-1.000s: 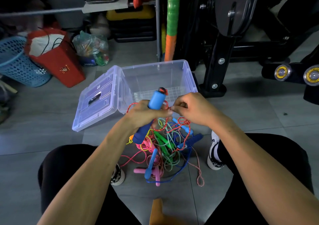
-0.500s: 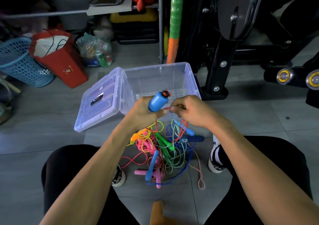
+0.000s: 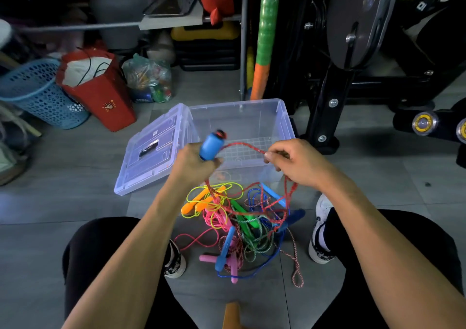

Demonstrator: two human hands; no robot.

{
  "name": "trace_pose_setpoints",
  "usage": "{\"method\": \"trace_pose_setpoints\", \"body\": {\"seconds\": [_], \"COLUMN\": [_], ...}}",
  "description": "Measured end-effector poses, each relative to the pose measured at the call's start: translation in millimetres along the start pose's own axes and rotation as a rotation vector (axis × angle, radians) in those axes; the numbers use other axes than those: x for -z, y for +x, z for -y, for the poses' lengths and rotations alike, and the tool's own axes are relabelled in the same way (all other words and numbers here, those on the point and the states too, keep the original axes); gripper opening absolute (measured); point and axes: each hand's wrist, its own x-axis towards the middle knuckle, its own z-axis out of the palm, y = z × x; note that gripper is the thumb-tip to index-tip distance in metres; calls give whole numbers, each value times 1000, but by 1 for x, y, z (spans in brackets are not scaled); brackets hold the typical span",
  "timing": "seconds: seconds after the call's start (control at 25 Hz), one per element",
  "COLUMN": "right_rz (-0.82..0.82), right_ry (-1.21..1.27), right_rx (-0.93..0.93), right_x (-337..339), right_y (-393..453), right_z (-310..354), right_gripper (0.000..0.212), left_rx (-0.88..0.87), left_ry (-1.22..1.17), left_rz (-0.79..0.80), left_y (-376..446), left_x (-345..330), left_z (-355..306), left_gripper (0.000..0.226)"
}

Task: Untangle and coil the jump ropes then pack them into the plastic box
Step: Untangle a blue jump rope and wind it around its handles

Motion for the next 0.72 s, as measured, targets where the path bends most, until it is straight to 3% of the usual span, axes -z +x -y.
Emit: {"method": "trace_pose_setpoints", "body": {"seconds": [0.04,0.16,0.2,0.36,0.44,0.56,0.64,0.72], "right_rz": [32,104,106,92,70,75,93,89], "right_ry": [3,21,62,162,123,91,94,127], "right_rx": [16,73,66,-3,-10,15,52,69], "right_x": [-4,-20,-21,-13,-7,-8,-16,-23], "right_y": [1,3,4,1,0,0,2,4], "right_z": [5,17,17,7,3,7,12,15], "right_gripper": [20,20,21,19,19,21,23,24], "left_rx": [-87,-162,-121,92,125,32,-63,-111], "left_ry": [67,-96,-204,-608,-498,-205,-176,-106], "left_rz": [83,270,232,-176,-121,195,360,340], "left_y": [-5,-18,-18,-1,4,-4,-14,-19], "left_x": [-5,-20,-19,9,14,2,-9,-15], "left_z": [-3,-16,-19,-17,-11,-7,-14,-20], "left_gripper": [22,19,16,18,16,30,33,26]}}
